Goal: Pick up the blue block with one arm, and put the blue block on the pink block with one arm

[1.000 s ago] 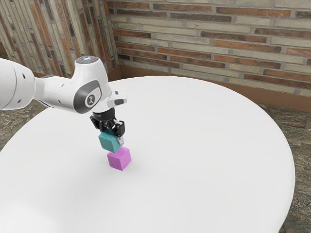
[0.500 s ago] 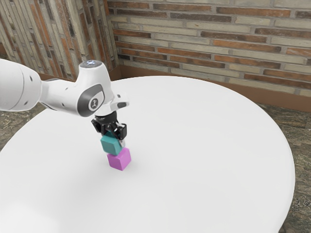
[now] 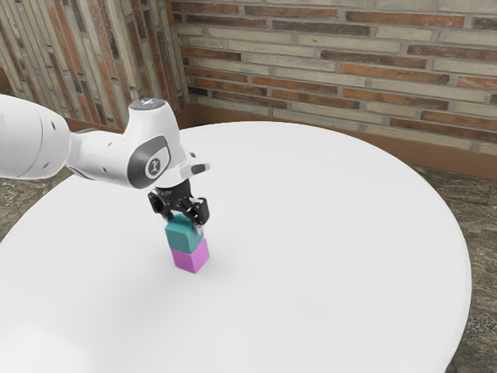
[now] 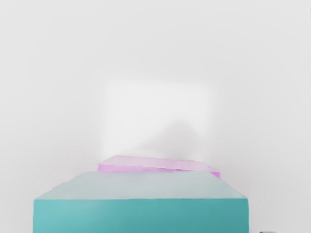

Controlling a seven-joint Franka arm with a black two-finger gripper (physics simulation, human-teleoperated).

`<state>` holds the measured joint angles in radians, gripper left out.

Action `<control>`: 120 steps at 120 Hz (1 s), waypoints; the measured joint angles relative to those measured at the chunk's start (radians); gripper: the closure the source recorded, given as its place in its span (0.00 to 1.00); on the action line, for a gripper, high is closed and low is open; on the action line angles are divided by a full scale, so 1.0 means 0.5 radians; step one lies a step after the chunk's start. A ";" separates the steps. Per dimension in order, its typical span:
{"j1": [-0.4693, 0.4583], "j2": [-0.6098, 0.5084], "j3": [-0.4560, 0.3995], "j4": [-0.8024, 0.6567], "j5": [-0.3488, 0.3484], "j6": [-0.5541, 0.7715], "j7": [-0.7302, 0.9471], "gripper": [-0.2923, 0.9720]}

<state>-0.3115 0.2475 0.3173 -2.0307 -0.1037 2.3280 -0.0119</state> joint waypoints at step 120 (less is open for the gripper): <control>0.051 -0.365 -0.003 0.655 0.190 -1.176 -0.122 0.23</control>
<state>-0.2860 0.0650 0.3160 -1.7031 -0.0087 1.7399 -0.0731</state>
